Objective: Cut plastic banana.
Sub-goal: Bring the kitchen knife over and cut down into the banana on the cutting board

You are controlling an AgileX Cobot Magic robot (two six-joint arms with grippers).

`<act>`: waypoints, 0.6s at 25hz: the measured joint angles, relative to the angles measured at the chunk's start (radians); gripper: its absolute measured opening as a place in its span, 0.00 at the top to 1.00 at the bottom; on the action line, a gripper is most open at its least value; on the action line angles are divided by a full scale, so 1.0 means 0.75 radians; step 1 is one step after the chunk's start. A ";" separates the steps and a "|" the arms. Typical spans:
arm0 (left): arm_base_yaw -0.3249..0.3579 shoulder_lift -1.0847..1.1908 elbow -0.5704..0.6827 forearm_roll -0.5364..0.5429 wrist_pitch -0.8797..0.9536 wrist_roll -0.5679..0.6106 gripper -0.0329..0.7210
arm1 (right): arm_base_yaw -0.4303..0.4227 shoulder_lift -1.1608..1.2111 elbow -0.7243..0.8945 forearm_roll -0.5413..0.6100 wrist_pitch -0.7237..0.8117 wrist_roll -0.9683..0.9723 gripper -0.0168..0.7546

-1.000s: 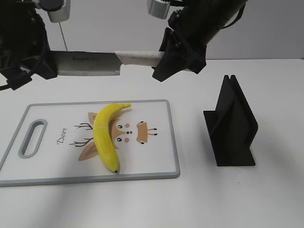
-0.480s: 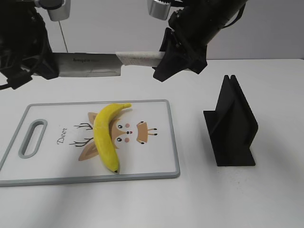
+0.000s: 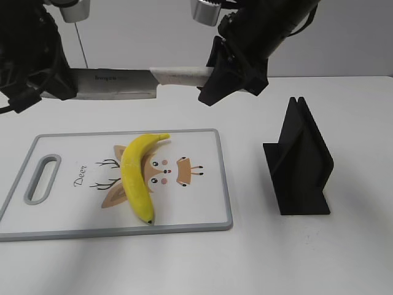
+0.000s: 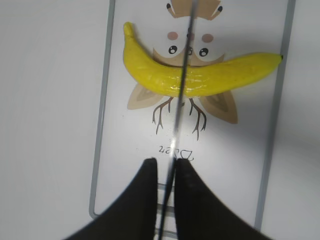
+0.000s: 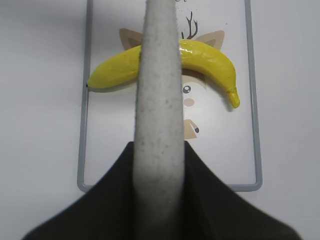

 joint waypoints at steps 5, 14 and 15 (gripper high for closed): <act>-0.001 -0.013 0.000 0.006 0.023 0.006 0.96 | 0.000 0.000 0.000 0.000 -0.006 -0.015 0.74; -0.004 -0.005 0.050 -0.013 -0.032 0.006 0.98 | 0.011 0.005 -0.001 -0.110 -0.021 0.056 0.74; -0.004 -0.002 0.077 -0.018 -0.063 0.006 0.98 | 0.011 0.015 -0.001 -0.124 -0.019 0.072 0.74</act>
